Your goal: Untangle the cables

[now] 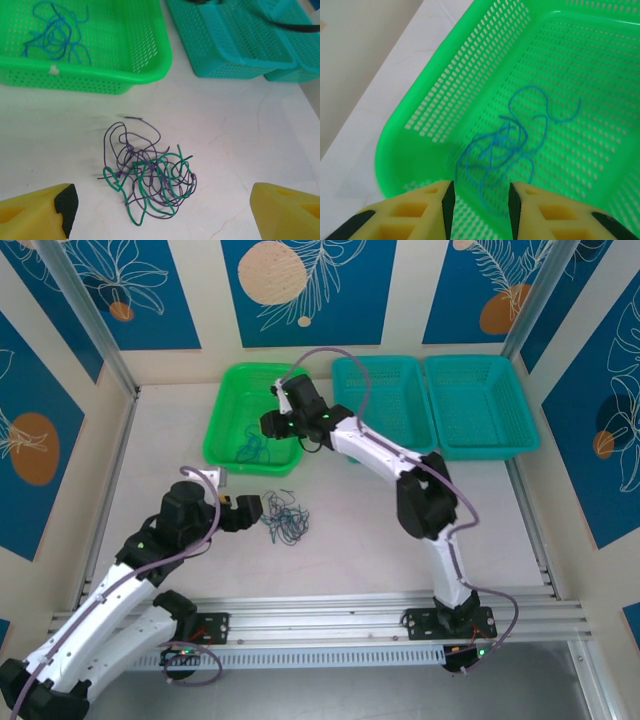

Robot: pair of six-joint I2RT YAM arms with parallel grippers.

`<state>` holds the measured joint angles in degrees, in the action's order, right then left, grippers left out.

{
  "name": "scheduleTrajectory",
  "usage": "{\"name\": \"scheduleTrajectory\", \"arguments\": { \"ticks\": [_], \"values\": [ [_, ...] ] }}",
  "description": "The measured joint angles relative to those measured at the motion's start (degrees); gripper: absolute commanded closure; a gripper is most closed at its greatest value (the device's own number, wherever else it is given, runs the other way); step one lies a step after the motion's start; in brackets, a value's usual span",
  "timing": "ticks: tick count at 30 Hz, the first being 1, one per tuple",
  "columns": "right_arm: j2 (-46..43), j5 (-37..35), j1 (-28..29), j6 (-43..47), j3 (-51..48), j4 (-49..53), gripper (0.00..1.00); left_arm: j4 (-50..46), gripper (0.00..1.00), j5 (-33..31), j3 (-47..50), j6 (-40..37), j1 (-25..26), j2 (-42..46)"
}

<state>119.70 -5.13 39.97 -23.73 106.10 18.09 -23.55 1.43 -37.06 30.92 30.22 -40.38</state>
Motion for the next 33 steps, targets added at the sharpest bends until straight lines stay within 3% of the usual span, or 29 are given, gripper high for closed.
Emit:
{"name": "scheduleTrajectory", "arguments": {
  "ticks": [10,15,19,24,30,33],
  "values": [
    [-41.7,1.2,0.3,-2.4,-41.6,-10.6,0.62,5.2,0.26,0.2,3.7,1.3,-0.1,-9.6],
    [-50.8,0.3,3.2,-6.9,-56.2,-11.6,0.56,7.1,0.36,0.1,4.0,2.8,-0.2,-13.9],
    [-48.9,0.5,6.3,-11.0,-61.4,-12.5,0.46,8.0,0.41,-0.5,4.0,3.9,-0.5,-17.2],
    [-38.5,0.8,10.2,-13.8,-59.0,-15.0,0.32,10.2,0.44,-1.2,4.0,4.6,-1.6,-21.9],
    [-28.7,-1.4,11.8,-15.9,-55.4,-16.2,0.30,15.0,0.46,-1.0,3.9,4.1,-4.8,-31.2],
    [-25.9,-2.2,11.8,-16.4,-54.4,-16.8,0.34,18.1,0.46,1.0,3.7,3.0,-6.3,-35.3]
  ]
}}
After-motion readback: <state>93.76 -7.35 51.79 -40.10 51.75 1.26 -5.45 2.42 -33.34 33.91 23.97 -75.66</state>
